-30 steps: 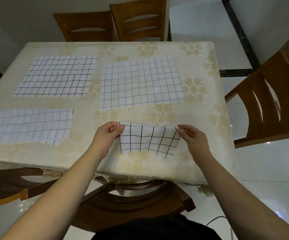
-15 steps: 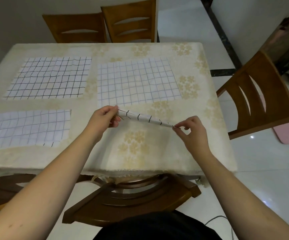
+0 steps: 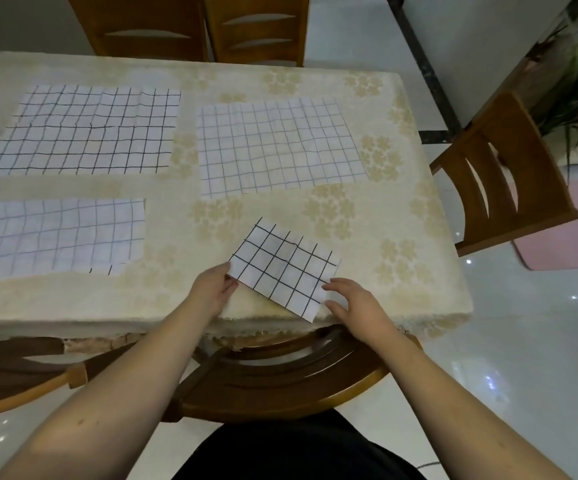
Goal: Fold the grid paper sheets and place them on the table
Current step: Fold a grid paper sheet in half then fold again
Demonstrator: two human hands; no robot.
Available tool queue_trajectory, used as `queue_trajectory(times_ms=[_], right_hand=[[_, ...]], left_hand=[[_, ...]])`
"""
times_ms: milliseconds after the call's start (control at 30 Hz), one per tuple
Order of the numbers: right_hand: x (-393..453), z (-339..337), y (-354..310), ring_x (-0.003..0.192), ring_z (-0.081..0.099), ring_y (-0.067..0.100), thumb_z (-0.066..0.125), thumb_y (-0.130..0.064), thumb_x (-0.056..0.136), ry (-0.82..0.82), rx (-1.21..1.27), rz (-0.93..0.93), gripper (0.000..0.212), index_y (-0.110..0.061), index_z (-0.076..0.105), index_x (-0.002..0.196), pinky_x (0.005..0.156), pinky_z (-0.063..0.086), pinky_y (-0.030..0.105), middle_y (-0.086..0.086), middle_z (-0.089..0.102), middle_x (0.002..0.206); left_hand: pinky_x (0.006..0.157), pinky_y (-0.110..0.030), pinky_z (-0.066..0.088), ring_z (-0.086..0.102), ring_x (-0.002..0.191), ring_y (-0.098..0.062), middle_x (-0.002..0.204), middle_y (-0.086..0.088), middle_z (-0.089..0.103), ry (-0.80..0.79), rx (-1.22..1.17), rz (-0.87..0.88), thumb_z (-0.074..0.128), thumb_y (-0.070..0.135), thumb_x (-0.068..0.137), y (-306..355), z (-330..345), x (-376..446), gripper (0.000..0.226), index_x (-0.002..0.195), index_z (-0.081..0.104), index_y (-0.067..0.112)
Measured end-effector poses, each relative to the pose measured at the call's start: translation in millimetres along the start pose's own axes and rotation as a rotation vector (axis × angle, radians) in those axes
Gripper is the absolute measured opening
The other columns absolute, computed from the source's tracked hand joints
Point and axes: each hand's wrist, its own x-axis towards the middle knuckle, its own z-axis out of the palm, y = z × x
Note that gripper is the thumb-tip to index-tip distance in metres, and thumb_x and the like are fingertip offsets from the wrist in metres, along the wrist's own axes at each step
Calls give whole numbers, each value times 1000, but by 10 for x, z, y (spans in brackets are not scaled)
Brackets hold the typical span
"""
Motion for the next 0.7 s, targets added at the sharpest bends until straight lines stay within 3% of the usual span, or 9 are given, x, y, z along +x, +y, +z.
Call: queue_trajectory(times_ms=[100,233,333,400,433,500,567,633,700], right_hand=[[-26,-9,-13,130,48,17,56,-25,98,36,32,45,34,-22,57,132,104,33,23,-1,49,144],[-43,-31,-63,124,51,12,56,-26,97,74,97,75,35,-24,57,132,99,38,21,-4,53,139],[-3,-32,-84,122,52,12,55,-25,98,82,106,94,35,-24,57,133,97,39,21,-4,54,138],[60,-40,-84,120,53,13,55,-25,98,82,126,104,34,-23,58,132,96,41,22,-3,54,138],[104,-47,-83,118,55,13,56,-25,98,78,138,106,34,-22,58,131,95,41,22,-3,55,136],[215,-69,-93,108,57,13,57,-24,97,70,145,100,32,-22,60,129,91,44,23,-1,58,129],[361,-97,-99,95,58,12,56,-24,97,57,144,100,31,-22,61,127,84,46,24,1,61,117],[535,-127,-83,86,56,12,54,-25,98,27,143,119,30,-21,61,127,73,42,22,1,63,105],[731,-159,-49,78,57,14,53,-26,98,0,174,167,30,-21,60,127,63,41,19,0,62,92]], left_hand=[[101,-35,47,58,117,-26,121,-18,60,-16,8,-10,60,11,96,-63,0,-38,30,122,52,-1],[97,-37,50,62,106,-30,99,-19,64,20,112,22,61,7,94,-111,35,-61,10,92,56,-1],[63,-25,49,60,84,-27,92,-16,61,156,533,202,59,16,96,-102,65,-101,18,90,53,0],[50,-17,48,54,71,-20,85,-15,58,160,582,256,56,17,98,-86,61,-130,18,89,51,2],[57,-18,54,58,73,-22,87,-18,60,131,550,233,57,18,98,-80,51,-100,20,88,50,2],[78,-38,60,68,83,-29,98,-22,64,90,398,137,61,24,96,-70,17,-49,23,91,53,3],[84,-44,58,71,89,-26,100,-15,66,68,307,24,65,34,93,-74,-1,-36,29,100,57,7],[83,-41,59,72,90,-22,96,-11,70,46,267,-66,66,41,90,-121,-21,-60,40,109,60,6],[66,-32,59,72,69,-14,75,-6,70,-9,292,-119,66,41,90,-192,-27,-87,57,123,56,-4]])
